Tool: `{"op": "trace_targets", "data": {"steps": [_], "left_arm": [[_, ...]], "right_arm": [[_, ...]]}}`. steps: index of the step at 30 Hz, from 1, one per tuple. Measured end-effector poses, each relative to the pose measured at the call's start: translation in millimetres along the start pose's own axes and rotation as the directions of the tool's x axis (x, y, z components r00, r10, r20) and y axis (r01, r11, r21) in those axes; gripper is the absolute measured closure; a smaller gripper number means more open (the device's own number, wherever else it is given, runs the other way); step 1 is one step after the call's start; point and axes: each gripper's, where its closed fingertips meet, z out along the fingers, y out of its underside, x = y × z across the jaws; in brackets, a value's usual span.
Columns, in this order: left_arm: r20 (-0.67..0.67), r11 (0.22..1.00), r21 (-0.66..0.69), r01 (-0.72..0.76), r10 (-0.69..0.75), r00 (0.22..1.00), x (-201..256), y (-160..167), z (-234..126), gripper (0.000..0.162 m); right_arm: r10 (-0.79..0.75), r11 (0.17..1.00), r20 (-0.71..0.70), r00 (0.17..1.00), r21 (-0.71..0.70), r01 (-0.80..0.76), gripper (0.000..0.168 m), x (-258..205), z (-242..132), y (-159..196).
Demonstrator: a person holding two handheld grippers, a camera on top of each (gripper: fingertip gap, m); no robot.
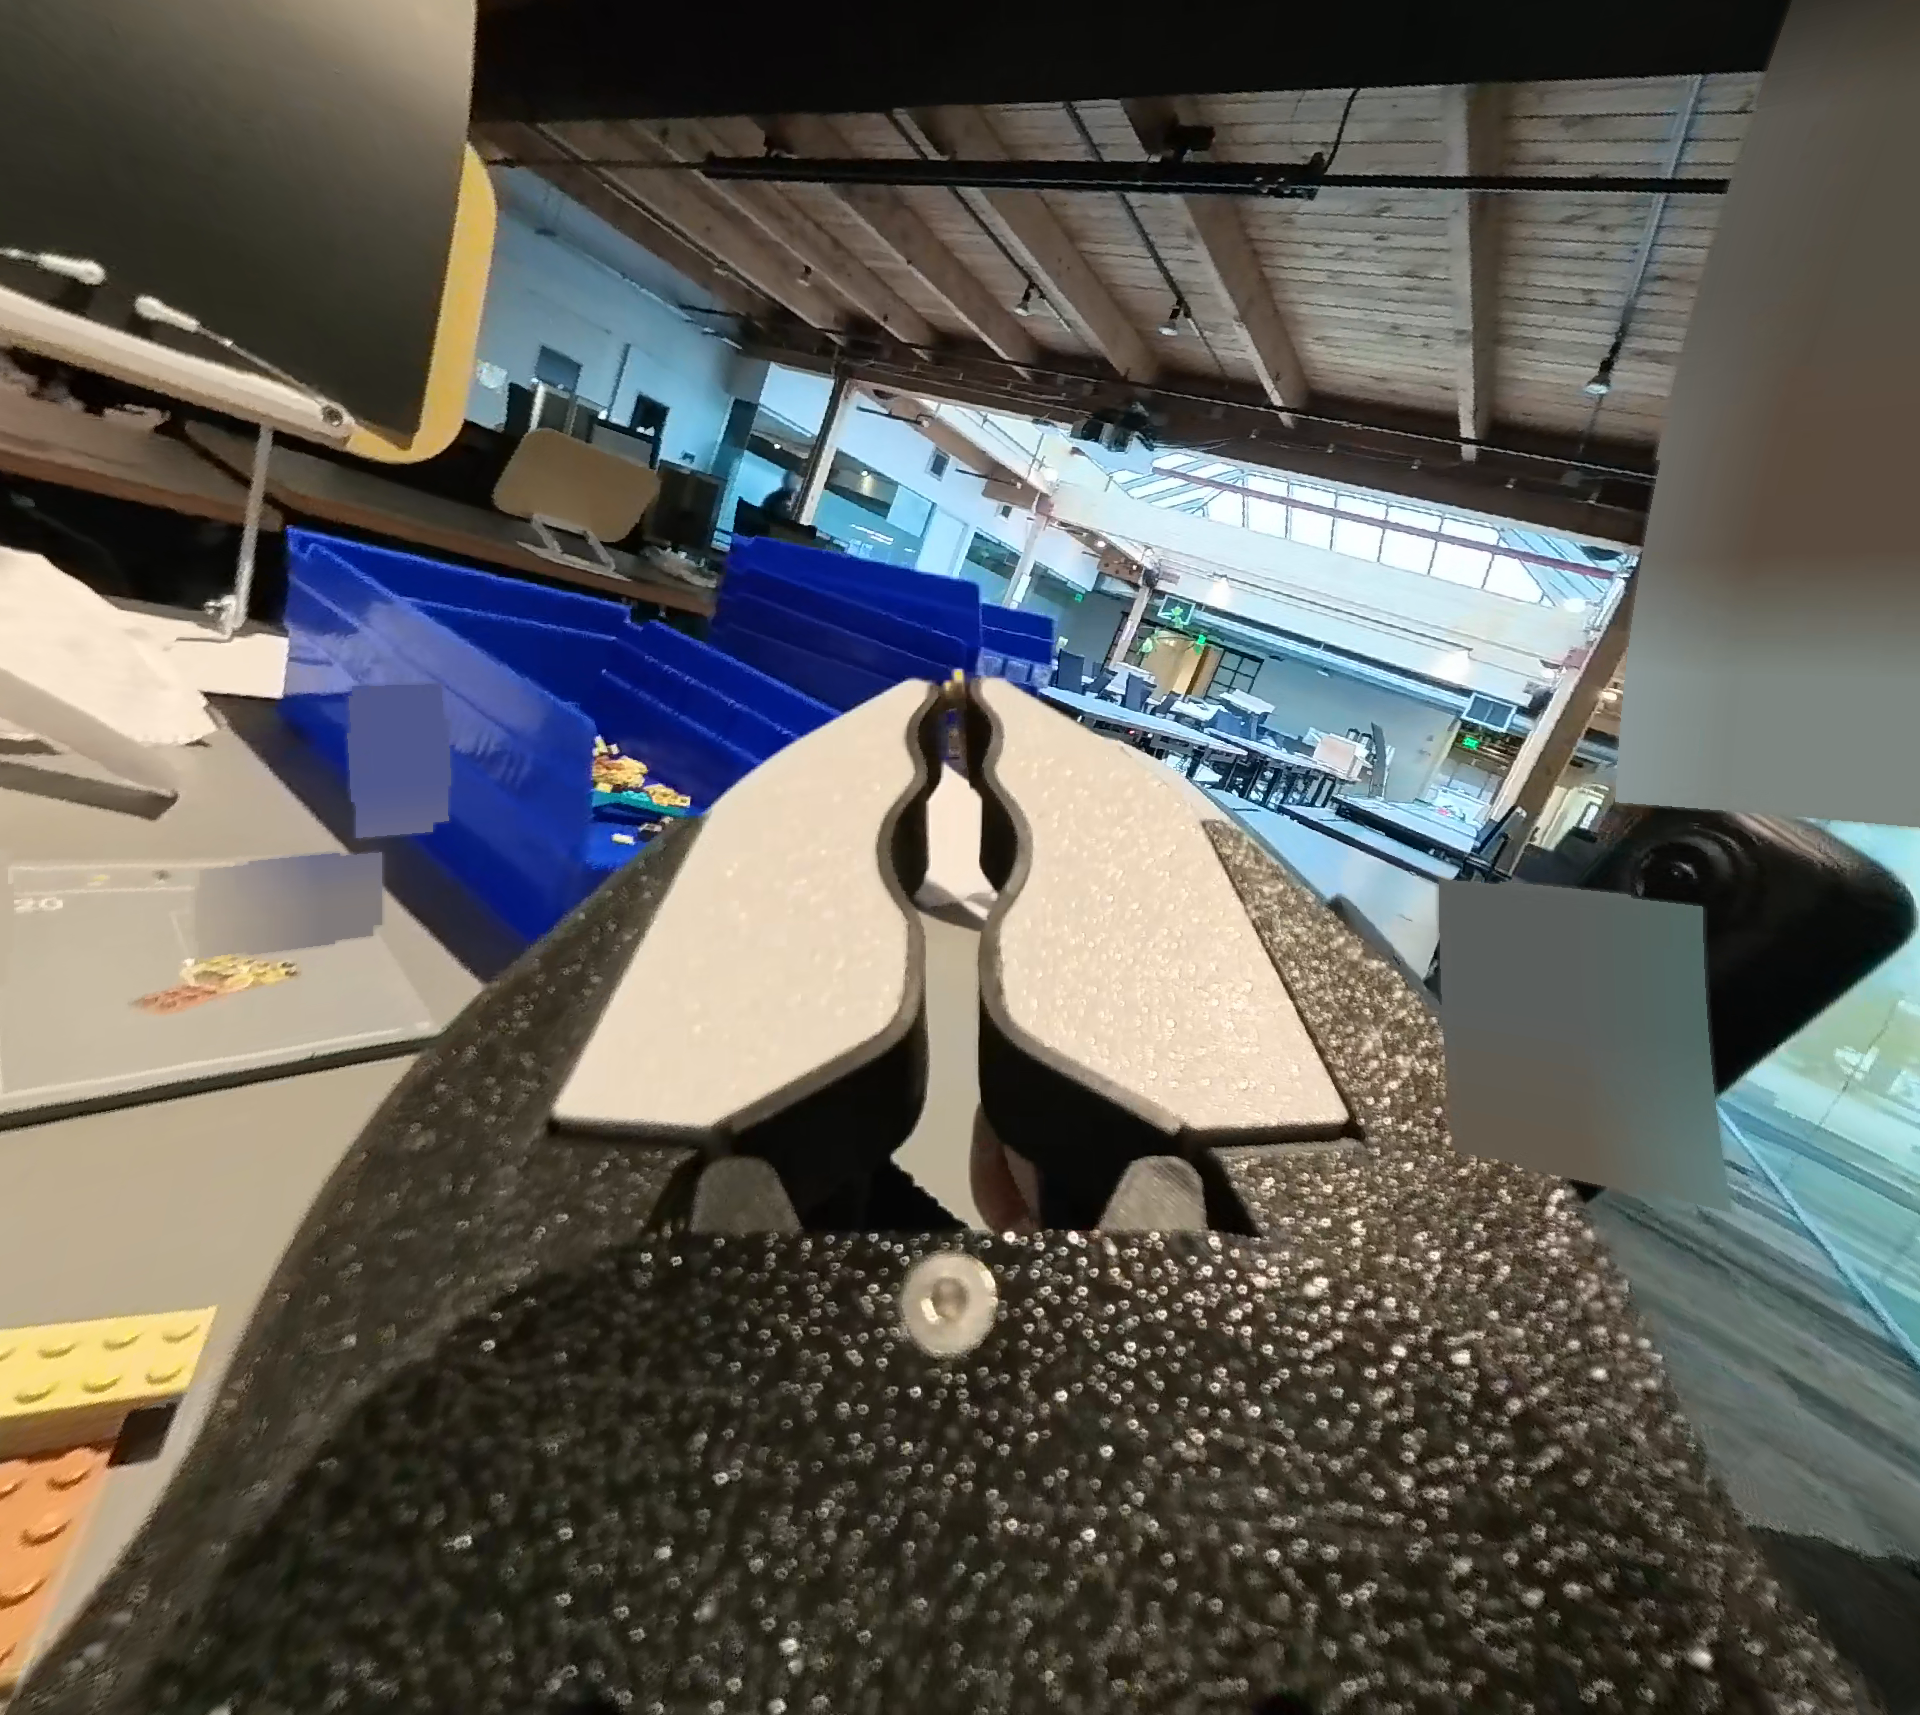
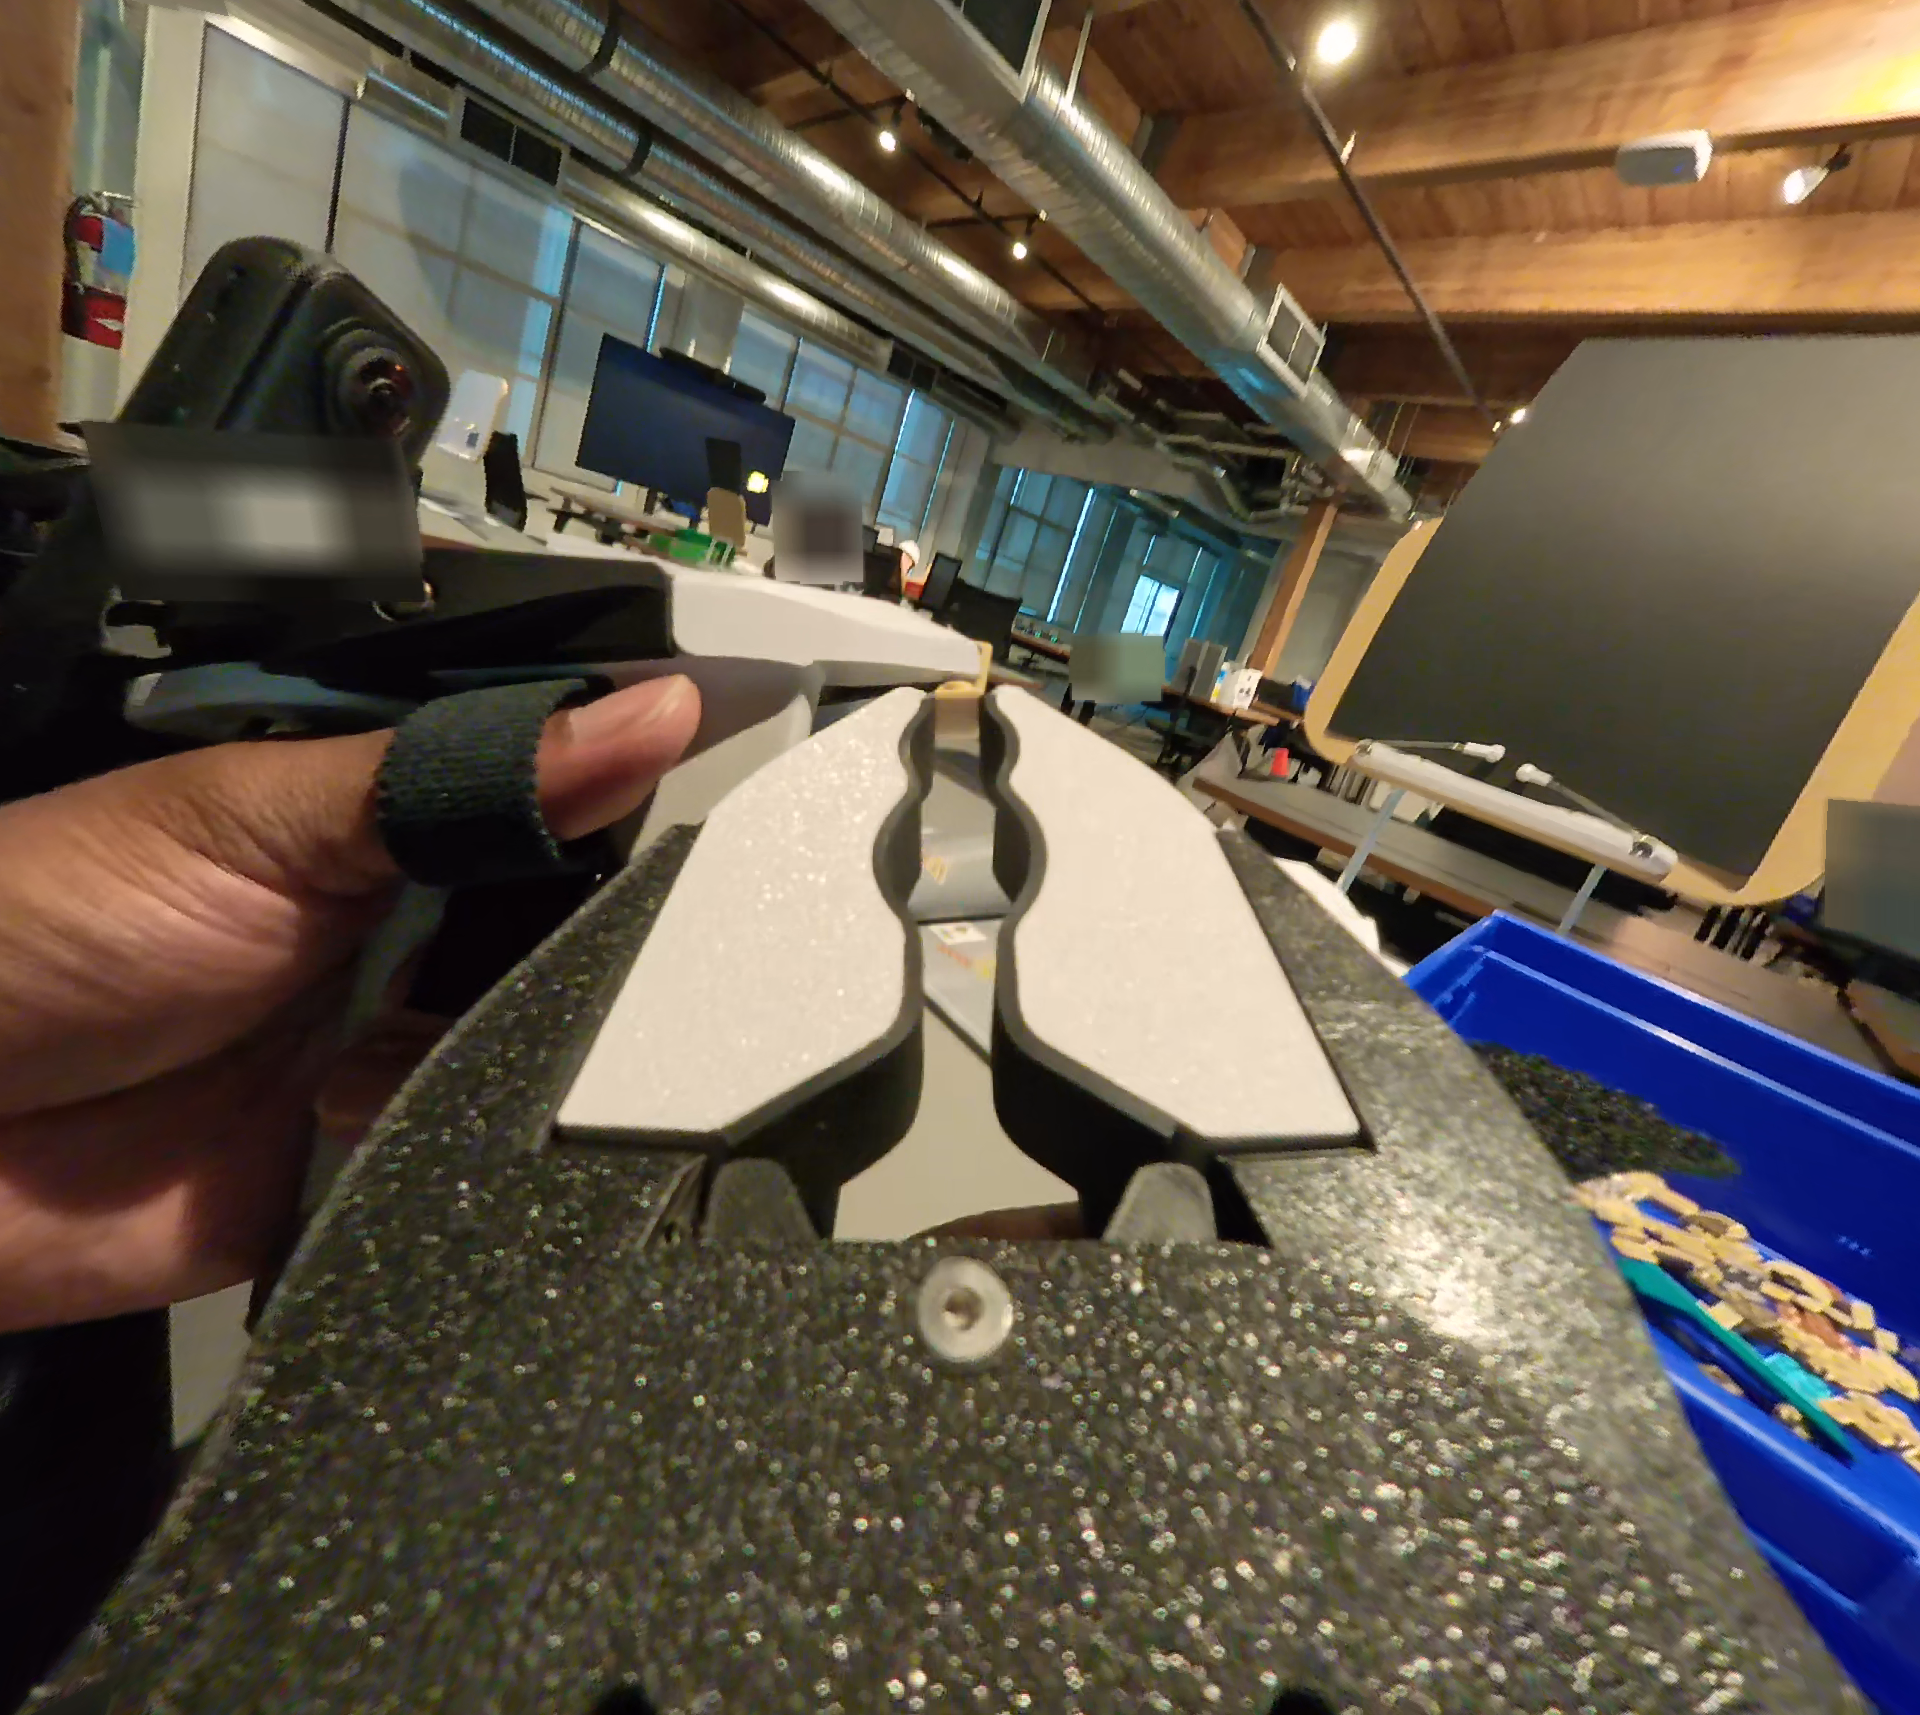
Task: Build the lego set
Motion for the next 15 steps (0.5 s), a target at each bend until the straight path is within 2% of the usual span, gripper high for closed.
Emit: {"op": "trace_targets", "data": {"steps": [15], "left_arm": [[-0.052, 1.0, -0.014, -0.006, 0.005, 0.999, 16, -6, -1, 0.158]], "right_arm": [[-0.097, 0.993, -0.048, 0.994, 0.062, 0.1, 0.161, -4, -4, -15]]}}
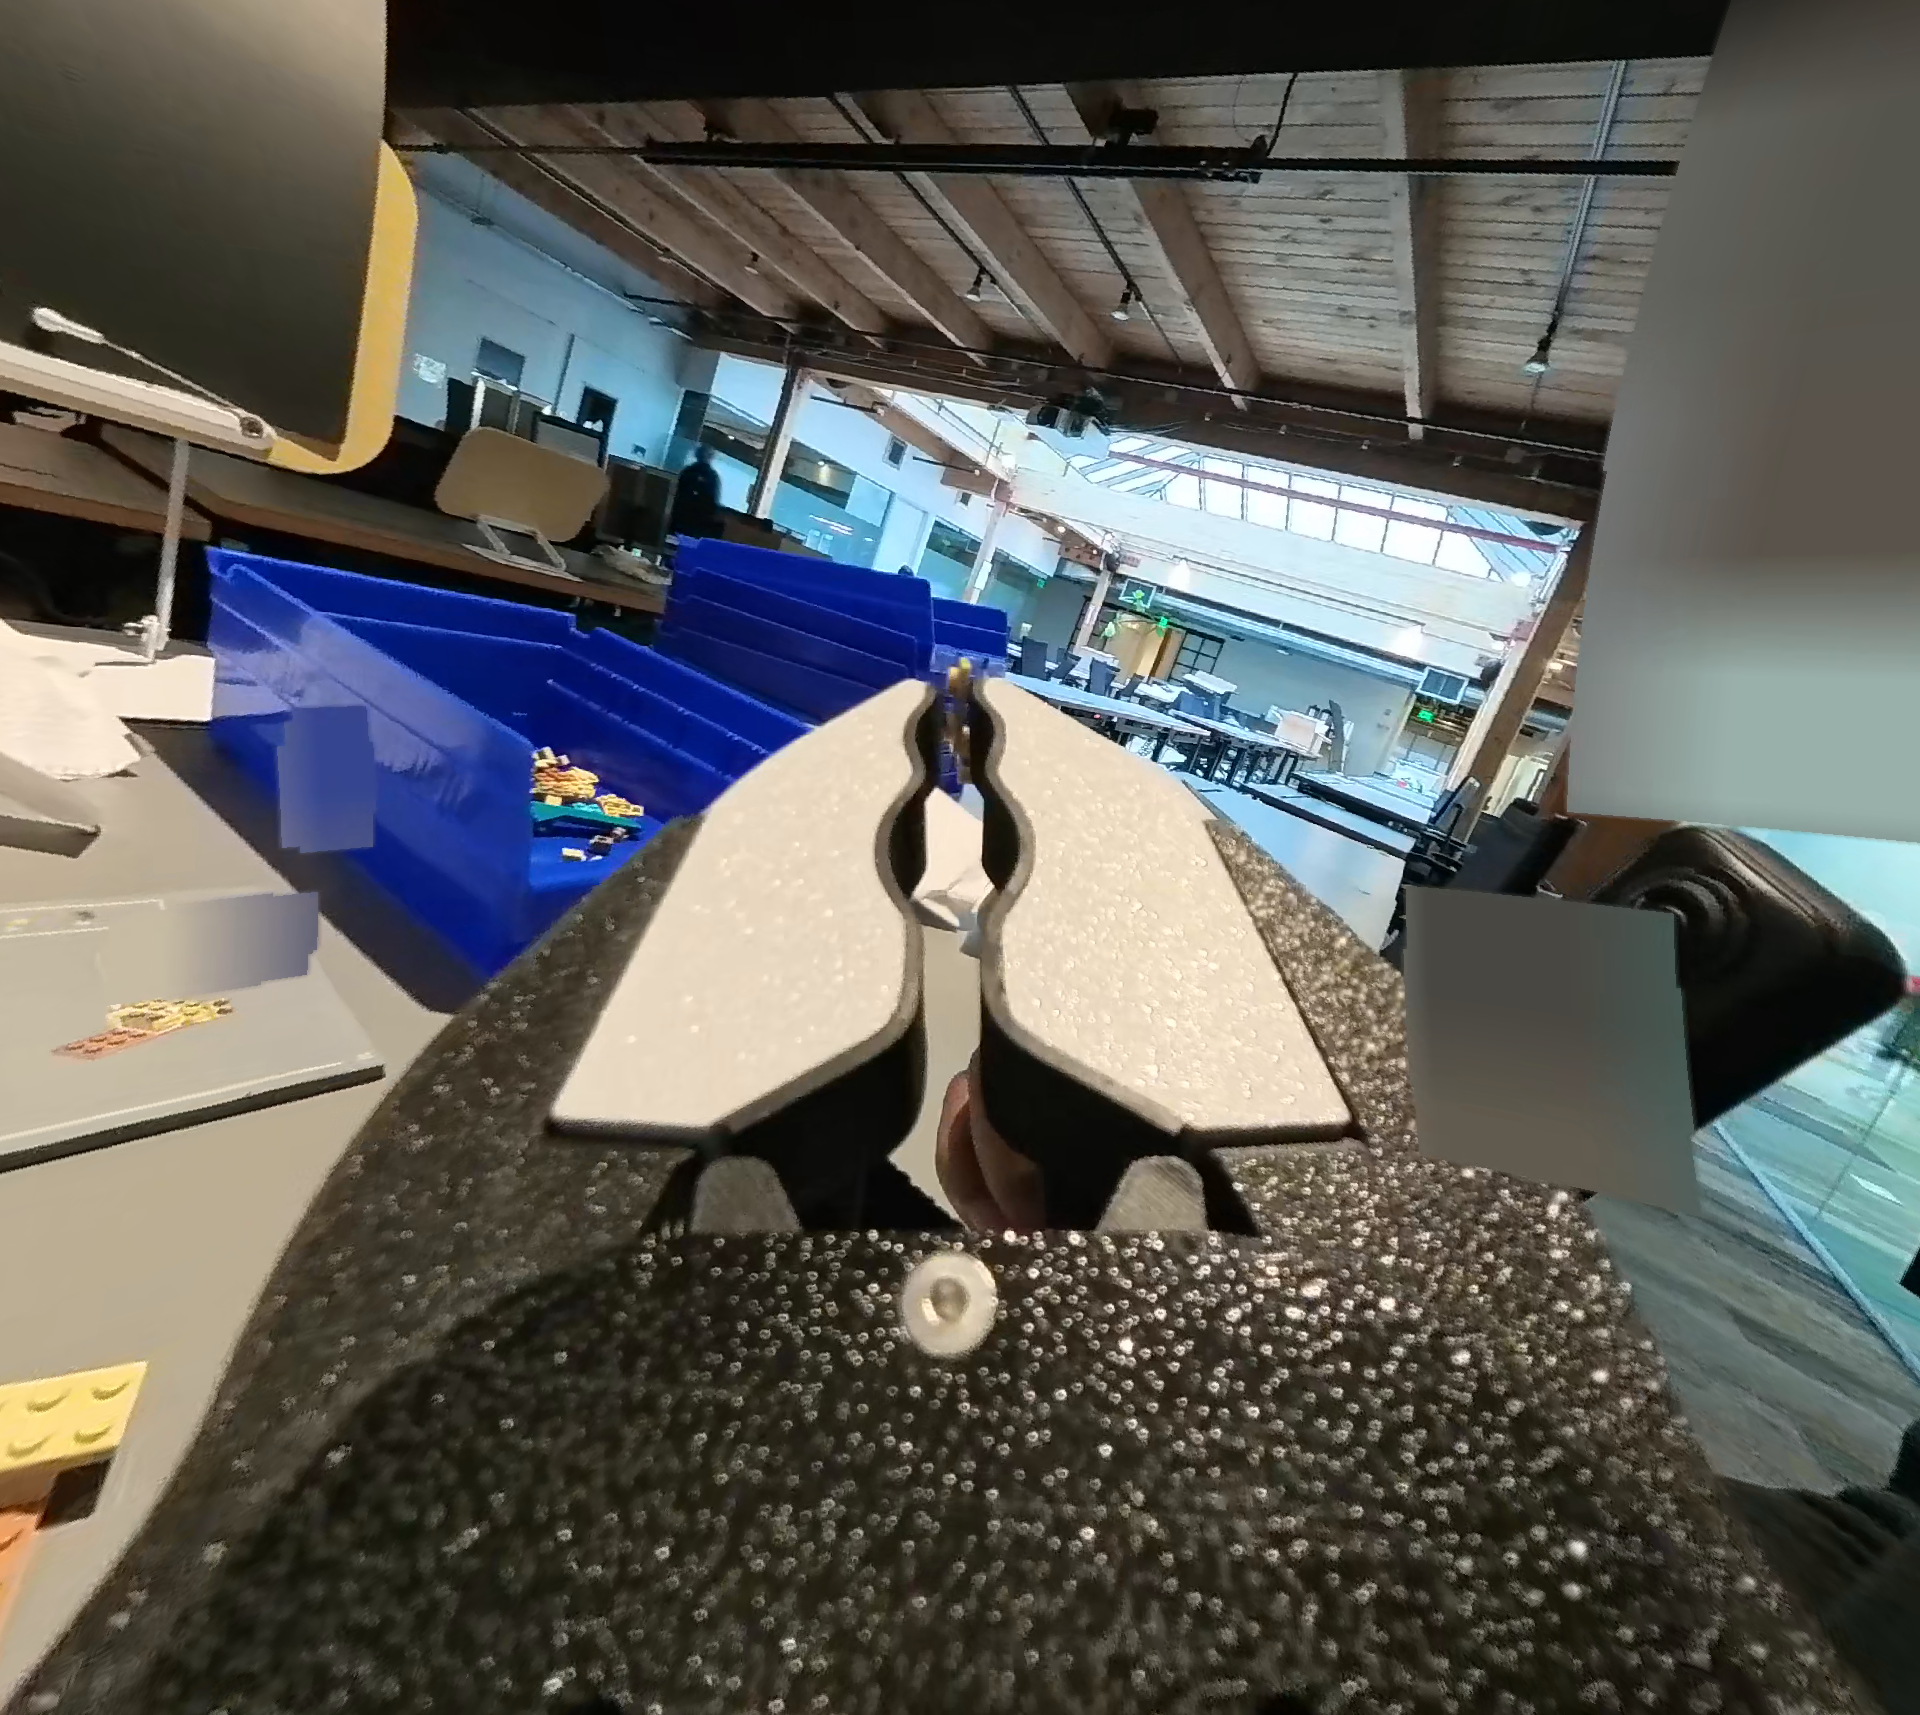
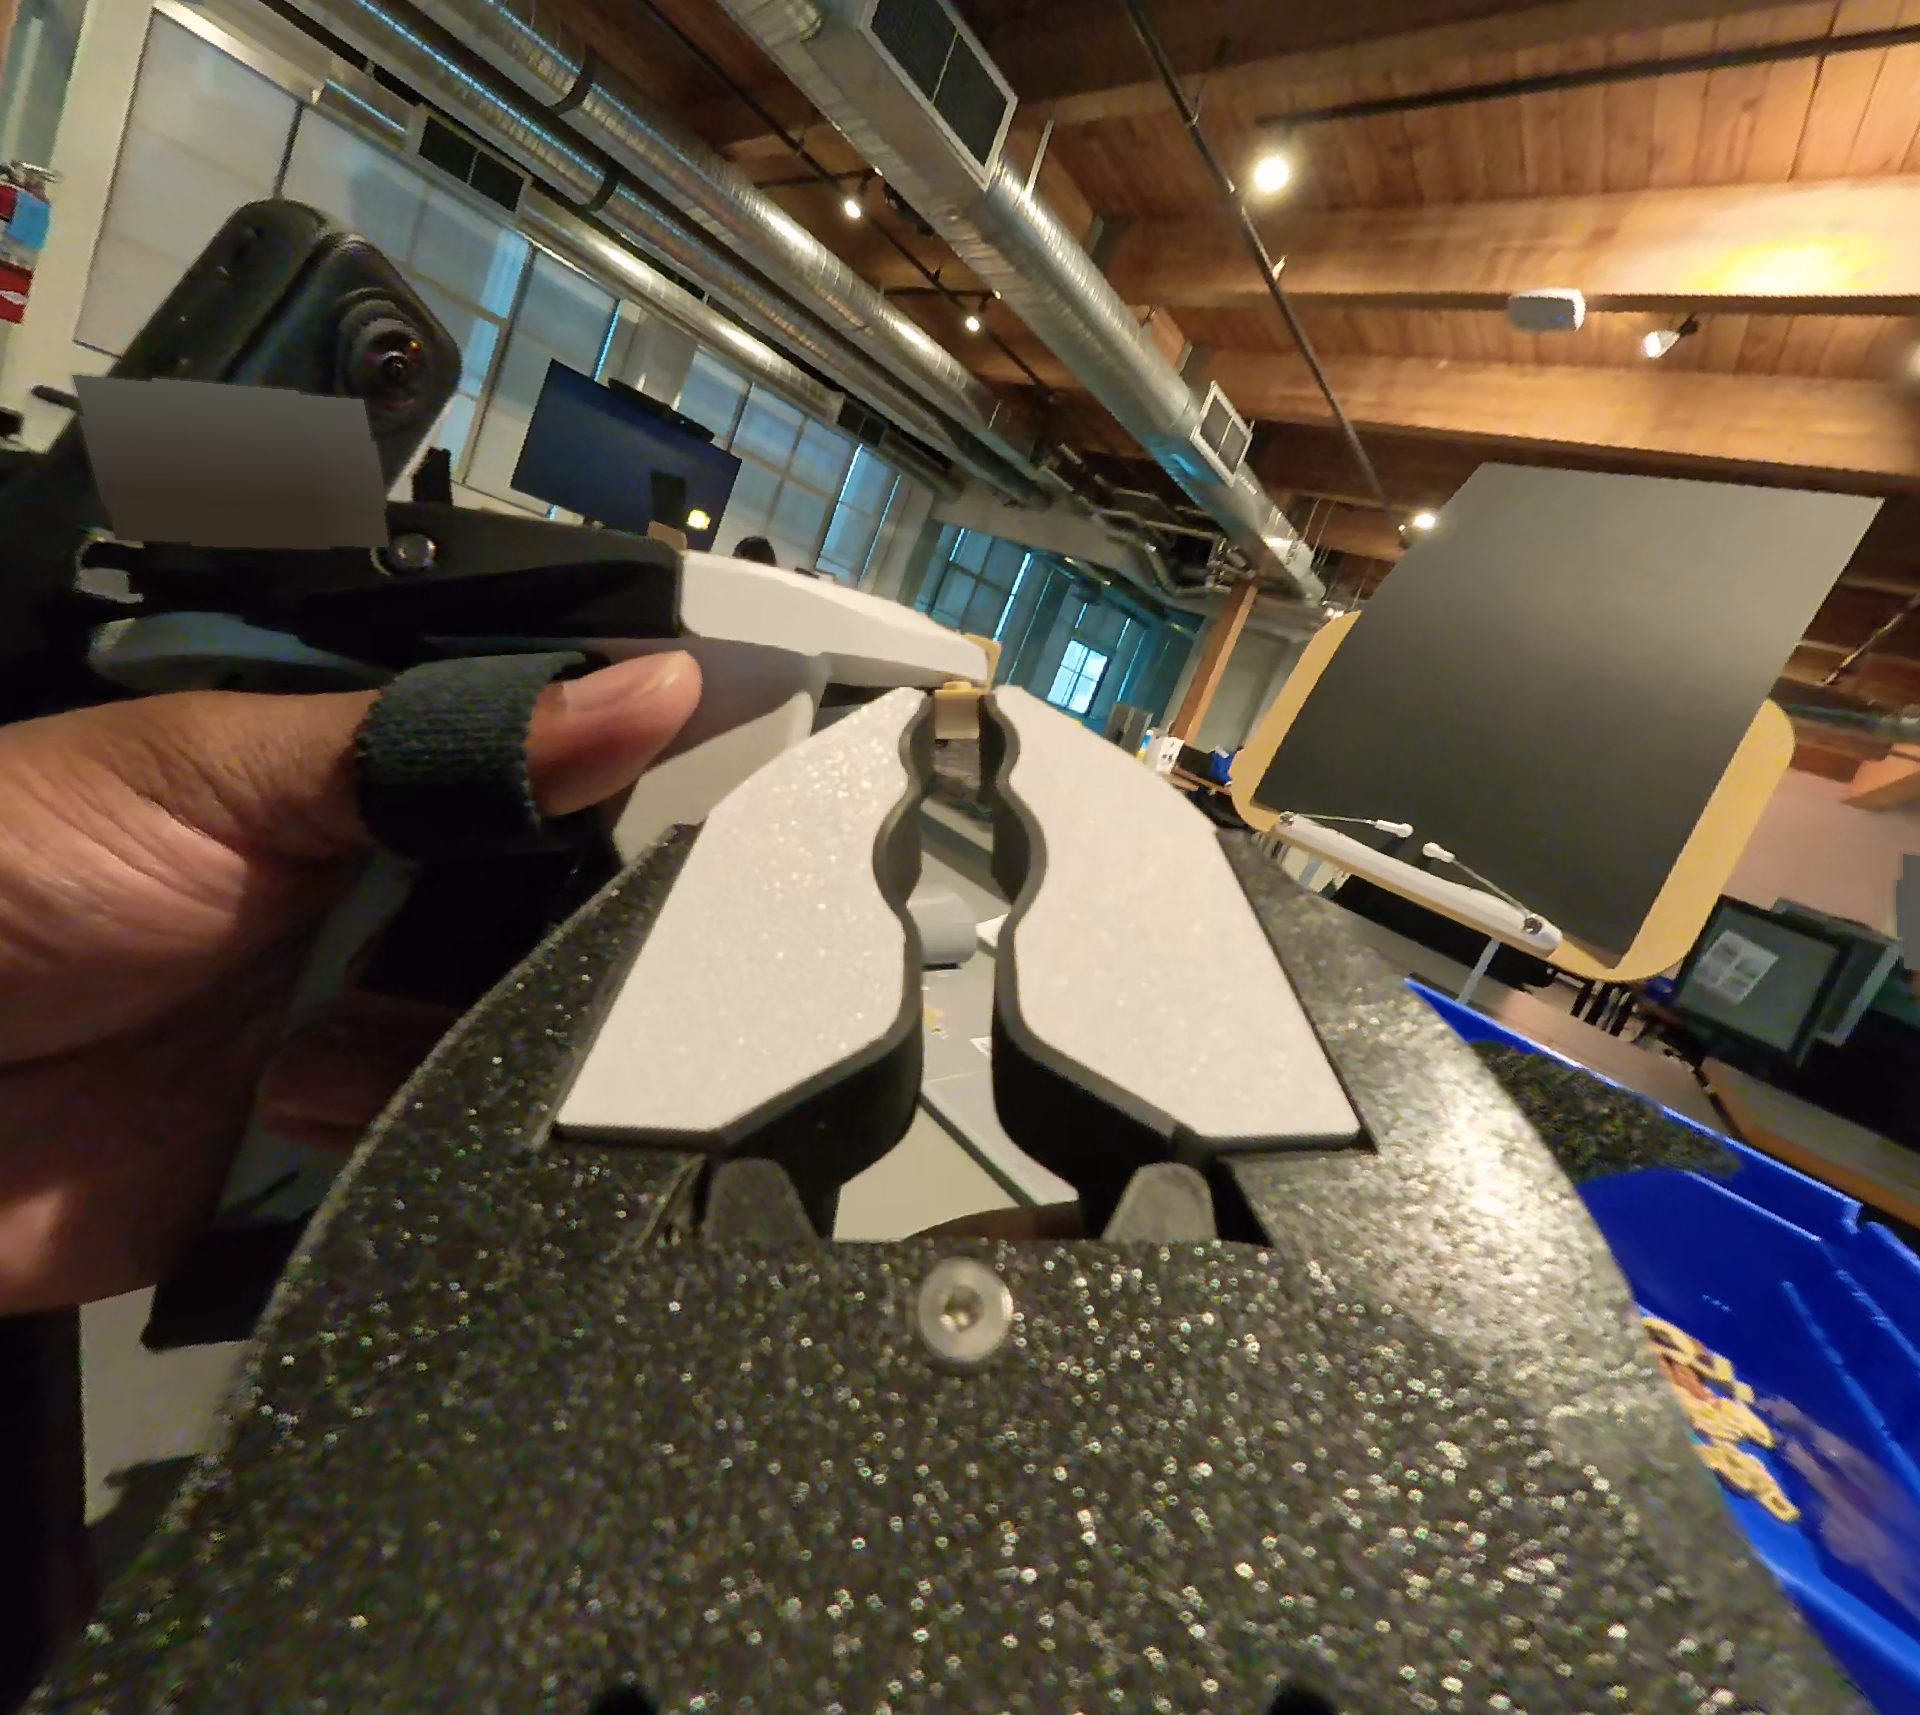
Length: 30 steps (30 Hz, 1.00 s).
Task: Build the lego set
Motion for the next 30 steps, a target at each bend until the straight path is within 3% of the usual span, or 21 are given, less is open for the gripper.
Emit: {"op": "trace_targets", "data": {"steps": [18, 30], "left_arm": [[-0.054, 1.0, -0.014, 0.007, -0.008, 0.999, 10, -4, -1, 0.153], [-0.152, 0.981, -0.036, 0.189, -0.192, 0.97, 17, -7, -1, 0.151]], "right_arm": [[-0.142, 0.989, -0.033, 0.989, 0.026, 0.143, 0.161, -1, -3, -12], [-0.218, 0.975, -0.055, 0.974, 0.038, 0.22, 0.161, -2, -5, -20]]}}
